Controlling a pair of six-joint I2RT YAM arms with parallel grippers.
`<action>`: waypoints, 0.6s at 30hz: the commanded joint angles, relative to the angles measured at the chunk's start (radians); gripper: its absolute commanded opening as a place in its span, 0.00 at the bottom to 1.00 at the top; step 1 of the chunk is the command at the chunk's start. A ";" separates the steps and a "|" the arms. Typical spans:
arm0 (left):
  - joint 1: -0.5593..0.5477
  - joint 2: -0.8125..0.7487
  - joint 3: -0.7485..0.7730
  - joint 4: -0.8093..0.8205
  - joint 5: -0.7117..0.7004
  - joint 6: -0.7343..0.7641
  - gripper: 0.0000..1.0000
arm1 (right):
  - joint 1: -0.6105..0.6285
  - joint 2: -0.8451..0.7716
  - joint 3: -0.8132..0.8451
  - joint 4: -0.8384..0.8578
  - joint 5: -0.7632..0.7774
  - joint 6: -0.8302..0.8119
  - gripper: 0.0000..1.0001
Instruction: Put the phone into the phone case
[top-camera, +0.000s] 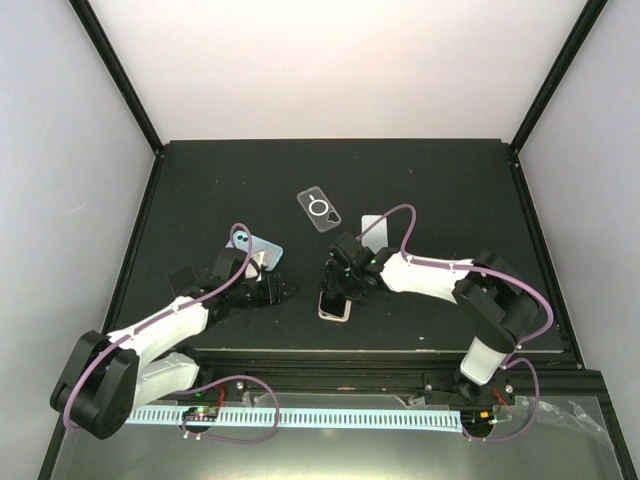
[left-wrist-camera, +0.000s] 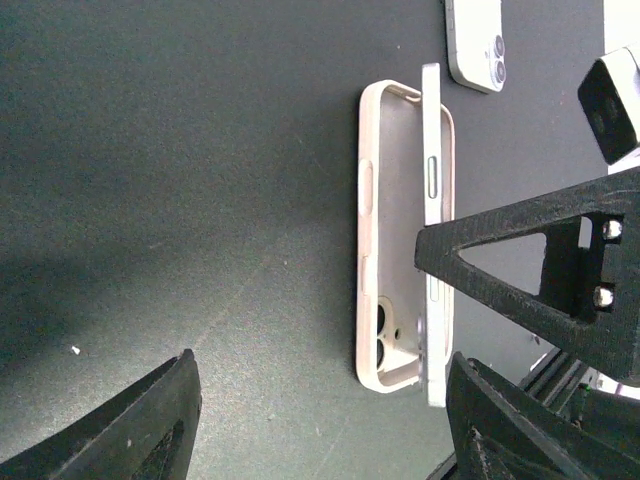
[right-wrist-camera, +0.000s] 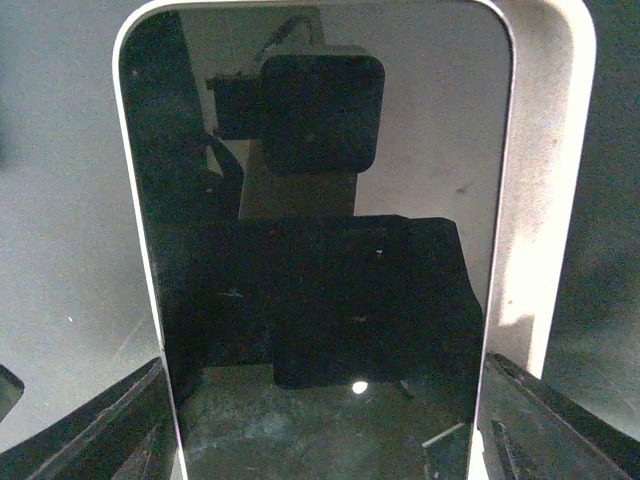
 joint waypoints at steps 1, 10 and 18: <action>0.005 -0.015 0.029 -0.007 0.031 0.022 0.69 | 0.008 -0.007 0.033 -0.033 0.040 0.009 0.78; 0.005 -0.023 0.029 -0.012 0.028 0.016 0.67 | 0.008 -0.053 0.031 -0.039 0.032 -0.003 0.84; -0.022 0.028 0.052 0.020 0.052 0.040 0.59 | 0.003 -0.166 -0.042 -0.009 0.113 -0.128 0.69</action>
